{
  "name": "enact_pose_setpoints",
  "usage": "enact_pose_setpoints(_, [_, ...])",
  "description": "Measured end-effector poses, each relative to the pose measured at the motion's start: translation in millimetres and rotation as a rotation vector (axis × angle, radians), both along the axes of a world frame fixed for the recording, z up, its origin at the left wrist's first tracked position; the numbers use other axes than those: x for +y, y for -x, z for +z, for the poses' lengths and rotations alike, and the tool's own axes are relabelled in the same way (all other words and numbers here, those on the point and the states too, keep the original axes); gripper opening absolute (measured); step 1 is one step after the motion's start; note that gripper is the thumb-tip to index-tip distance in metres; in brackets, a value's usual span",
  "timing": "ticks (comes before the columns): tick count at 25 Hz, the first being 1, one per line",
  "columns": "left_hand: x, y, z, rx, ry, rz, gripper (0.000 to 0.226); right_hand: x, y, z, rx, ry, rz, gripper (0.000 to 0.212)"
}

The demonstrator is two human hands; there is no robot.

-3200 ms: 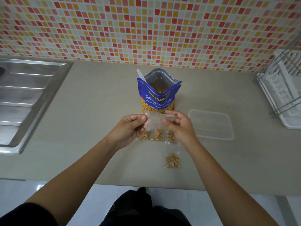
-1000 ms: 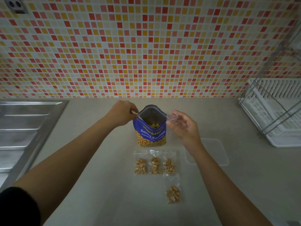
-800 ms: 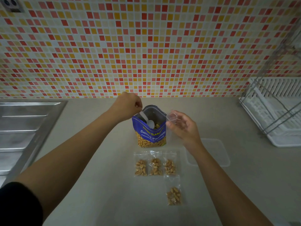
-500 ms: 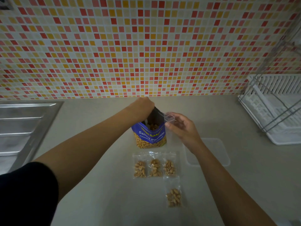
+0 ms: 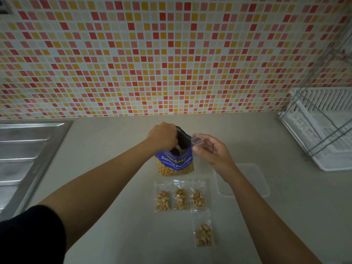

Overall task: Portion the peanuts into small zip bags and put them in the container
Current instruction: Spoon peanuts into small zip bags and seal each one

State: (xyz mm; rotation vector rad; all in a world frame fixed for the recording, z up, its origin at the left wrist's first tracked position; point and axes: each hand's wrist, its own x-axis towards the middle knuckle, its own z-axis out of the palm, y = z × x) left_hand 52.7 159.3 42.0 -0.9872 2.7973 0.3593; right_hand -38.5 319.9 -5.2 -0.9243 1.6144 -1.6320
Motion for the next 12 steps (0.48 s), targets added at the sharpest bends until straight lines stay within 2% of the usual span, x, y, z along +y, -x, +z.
enact_pose_setpoints(12, [-24, -41, 26, 0.270, -0.306, 0.161, 0.027, 4, -5, 5, 0.107, -0.095, -0.032, 0.041])
